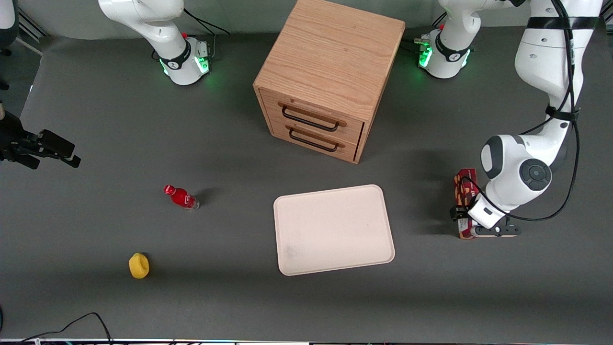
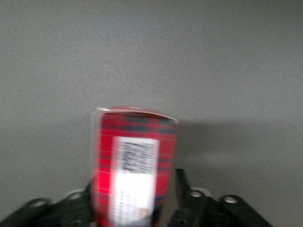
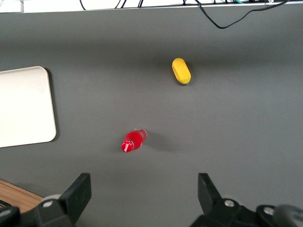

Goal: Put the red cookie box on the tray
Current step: 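Lower the left gripper around the red cookie box and close it, then lift the red cookie box and carry it over the white tray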

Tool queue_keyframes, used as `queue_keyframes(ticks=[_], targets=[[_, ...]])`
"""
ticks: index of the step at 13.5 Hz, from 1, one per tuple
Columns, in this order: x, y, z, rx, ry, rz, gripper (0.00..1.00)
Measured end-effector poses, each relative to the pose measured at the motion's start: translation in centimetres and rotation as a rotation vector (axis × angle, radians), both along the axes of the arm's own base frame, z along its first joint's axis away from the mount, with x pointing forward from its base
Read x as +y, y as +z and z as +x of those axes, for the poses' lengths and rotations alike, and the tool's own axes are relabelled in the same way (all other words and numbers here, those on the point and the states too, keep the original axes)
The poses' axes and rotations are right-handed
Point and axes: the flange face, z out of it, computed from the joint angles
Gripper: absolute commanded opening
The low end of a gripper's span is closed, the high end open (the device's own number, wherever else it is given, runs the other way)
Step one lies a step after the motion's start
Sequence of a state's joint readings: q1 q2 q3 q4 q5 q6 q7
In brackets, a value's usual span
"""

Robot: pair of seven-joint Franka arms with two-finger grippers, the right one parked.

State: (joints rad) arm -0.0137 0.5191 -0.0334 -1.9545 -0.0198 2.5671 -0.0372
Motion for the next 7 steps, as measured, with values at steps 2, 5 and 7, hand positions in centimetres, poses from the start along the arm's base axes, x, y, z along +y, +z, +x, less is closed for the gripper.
queue_keyframes(ticks=[2, 5, 7], targets=[[0.0, 0.6, 0.1, -0.007, -0.001, 0.000, 0.00], [-1.9, 4.1, 1.3, 0.084, 0.004, -0.002, 0.00], [-6.5, 10.8, 3.4, 0.131, 0.070, -0.003, 0.00]])
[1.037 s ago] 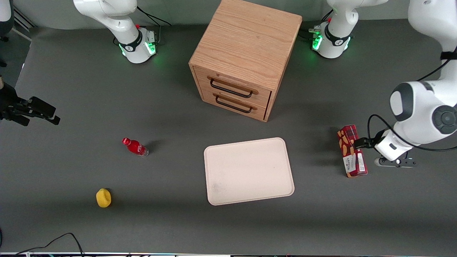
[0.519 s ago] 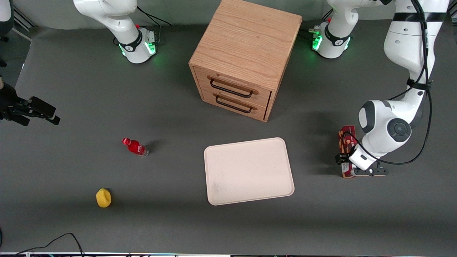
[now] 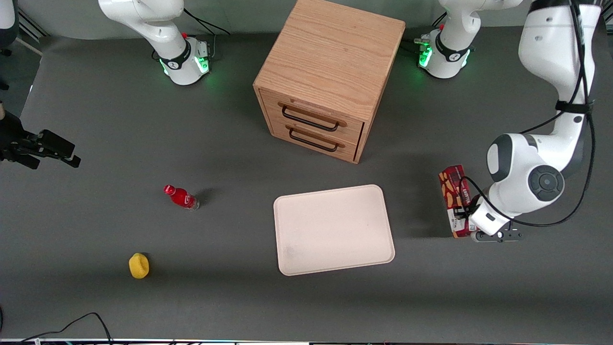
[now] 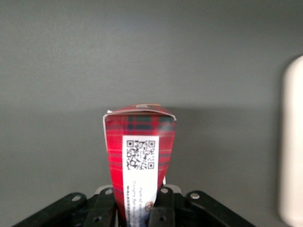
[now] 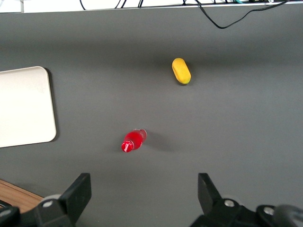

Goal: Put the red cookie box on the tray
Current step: 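Lift the red cookie box and carry it over the white tray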

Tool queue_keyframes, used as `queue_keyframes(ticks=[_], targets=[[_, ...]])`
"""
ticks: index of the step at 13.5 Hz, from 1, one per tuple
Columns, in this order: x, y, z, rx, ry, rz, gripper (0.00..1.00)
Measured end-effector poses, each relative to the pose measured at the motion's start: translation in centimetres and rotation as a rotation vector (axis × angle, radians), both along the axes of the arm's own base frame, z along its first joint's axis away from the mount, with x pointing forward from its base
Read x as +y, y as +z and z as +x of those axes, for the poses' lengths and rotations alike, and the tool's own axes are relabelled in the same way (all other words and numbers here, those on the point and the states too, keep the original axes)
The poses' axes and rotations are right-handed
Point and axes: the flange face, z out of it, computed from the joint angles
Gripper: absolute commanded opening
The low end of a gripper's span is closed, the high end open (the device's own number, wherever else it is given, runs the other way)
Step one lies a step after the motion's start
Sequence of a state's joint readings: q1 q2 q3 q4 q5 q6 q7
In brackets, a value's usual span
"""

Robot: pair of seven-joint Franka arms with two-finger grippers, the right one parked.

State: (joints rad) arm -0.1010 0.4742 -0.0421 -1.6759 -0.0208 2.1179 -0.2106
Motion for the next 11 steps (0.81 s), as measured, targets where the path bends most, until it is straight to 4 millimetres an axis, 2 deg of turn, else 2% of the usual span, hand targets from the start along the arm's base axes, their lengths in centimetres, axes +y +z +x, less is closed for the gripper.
queue_keyframes(ticks=[1, 2, 3, 4, 6, 8, 9, 11], targets=[[-3.5, 3.7, 0.7, 0.000, 0.034, 0.001, 0.00], [-6.9, 6.3, 0.8, -0.010, 0.060, -0.001, 0.00], [-10.2, 7.3, 0.6, -0.018, 0.078, -0.005, 0.00], [-13.3, 6.9, 0.3, -0.019, 0.095, -0.006, 0.00], [-18.3, 4.2, 0.5, -0.010, 0.106, -0.006, 0.00], [-22.1, 0.0, 0.8, -0.021, 0.082, -0.009, 0.00], [-23.5, -2.2, 1.0, -0.047, 0.071, -0.011, 0.00], [-24.6, -5.8, 1.2, -0.079, 0.045, 0.016, 0.00]])
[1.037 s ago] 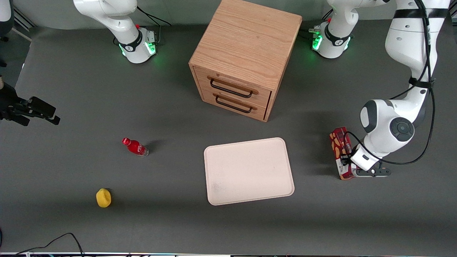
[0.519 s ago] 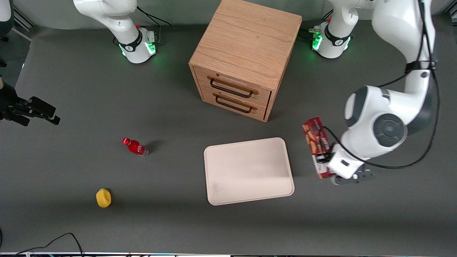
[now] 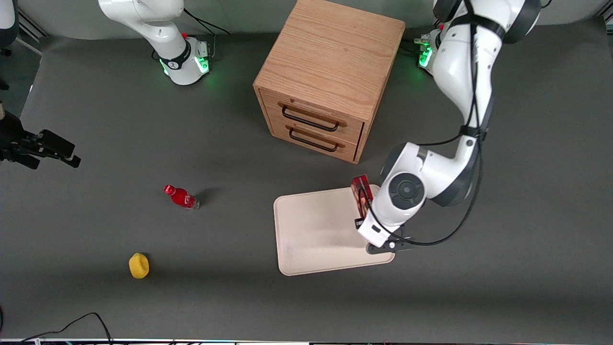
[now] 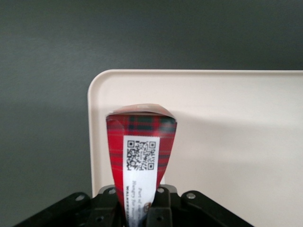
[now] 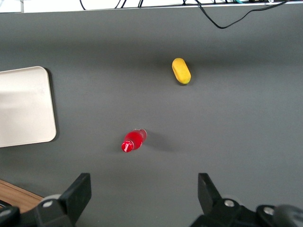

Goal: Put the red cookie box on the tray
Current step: 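Lift the red cookie box and carry it over the white tray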

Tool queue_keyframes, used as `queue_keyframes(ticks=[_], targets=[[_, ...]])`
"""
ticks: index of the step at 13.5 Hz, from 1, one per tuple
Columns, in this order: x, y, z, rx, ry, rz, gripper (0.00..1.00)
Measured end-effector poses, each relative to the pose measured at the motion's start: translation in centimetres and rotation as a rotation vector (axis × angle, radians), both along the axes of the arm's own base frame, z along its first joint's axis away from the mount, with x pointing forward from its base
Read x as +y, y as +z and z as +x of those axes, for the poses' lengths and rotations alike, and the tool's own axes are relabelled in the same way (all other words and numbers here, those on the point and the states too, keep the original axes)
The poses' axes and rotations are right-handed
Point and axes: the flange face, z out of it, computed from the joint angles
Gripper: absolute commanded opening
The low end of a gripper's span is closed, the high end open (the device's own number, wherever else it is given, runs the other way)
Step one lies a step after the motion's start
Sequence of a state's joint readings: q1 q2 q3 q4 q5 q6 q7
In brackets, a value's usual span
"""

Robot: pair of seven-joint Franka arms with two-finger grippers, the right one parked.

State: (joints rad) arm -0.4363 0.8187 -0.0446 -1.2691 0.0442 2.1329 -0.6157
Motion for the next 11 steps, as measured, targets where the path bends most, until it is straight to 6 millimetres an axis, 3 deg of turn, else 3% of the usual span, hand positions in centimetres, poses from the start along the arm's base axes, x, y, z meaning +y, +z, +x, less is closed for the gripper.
queue_keyframes(ticks=[3, 7, 8, 9, 11], targets=[[0.4, -2.4, 0.7, -0.032, -0.019, 0.033, 0.00], [0.7, -2.4, 1.0, -0.041, -0.022, 0.045, 0.00], [0.7, -2.6, 1.0, -0.041, -0.025, 0.050, 0.35], [0.8, -2.8, 0.9, -0.043, -0.032, 0.061, 0.99], [0.9, -3.3, 0.9, -0.052, -0.055, 0.095, 1.00]])
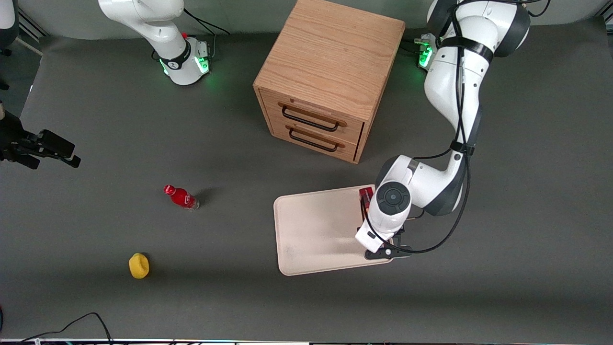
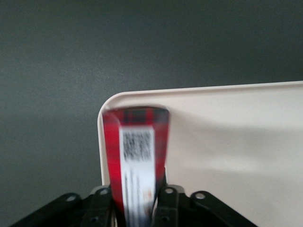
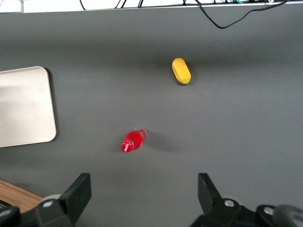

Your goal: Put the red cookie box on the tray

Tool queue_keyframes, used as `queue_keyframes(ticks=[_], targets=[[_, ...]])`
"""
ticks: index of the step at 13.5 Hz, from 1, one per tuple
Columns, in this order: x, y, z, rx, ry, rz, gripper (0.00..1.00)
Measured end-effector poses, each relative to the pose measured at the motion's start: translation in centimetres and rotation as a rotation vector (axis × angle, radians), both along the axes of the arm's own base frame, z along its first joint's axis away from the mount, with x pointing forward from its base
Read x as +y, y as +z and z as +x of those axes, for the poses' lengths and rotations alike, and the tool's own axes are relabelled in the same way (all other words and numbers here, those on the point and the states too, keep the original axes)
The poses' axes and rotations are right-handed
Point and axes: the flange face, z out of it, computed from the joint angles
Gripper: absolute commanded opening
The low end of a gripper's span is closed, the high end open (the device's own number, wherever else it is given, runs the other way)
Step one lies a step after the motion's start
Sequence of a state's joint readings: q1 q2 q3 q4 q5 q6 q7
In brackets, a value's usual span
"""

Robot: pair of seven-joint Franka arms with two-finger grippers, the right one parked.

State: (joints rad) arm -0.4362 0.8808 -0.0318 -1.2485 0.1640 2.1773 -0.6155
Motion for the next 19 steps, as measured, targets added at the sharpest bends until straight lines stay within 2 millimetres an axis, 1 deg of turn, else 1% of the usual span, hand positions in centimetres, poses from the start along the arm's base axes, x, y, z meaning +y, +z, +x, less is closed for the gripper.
queue_keyframes(ticks=[2, 3, 4, 5, 6, 7, 8, 9, 10, 11, 13, 14, 15, 16, 17, 19], targets=[[0.1, 0.1, 0.1, -0.006, -0.006, 0.010, 1.00], [0.5, 0.4, 0.3, -0.007, 0.001, 0.012, 1.00], [1.4, 1.0, 0.7, -0.002, 0.020, 0.012, 1.00], [2.8, 2.2, 1.1, 0.018, 0.050, 0.011, 1.00], [4.2, 4.1, 1.5, 0.044, 0.082, 0.006, 1.00], [5.8, 6.8, 1.7, 0.070, 0.101, 0.003, 1.00], [7.5, 9.8, 1.7, 0.095, 0.102, 0.002, 1.00], [9.6, 13.2, 1.5, 0.121, 0.090, -0.001, 1.00], [12.2, 16.6, 1.2, 0.149, 0.066, -0.013, 1.00], [15.4, 19.8, 0.9, 0.174, 0.036, -0.028, 1.00], [22.9, 25.9, -0.5, 0.222, -0.016, -0.079, 1.00], [26.6, 28.7, -1.7, 0.240, -0.037, -0.105, 1.00], [29.5, 31.3, -3.0, 0.246, -0.048, -0.121, 1.00], [31.1, 33.4, -4.1, 0.238, -0.049, -0.125, 1.00], [31.6, 35.3, -5.1, 0.226, -0.050, -0.125, 1.00], [31.7, 38.9, -7.2, 0.192, -0.052, -0.104, 1.00]])
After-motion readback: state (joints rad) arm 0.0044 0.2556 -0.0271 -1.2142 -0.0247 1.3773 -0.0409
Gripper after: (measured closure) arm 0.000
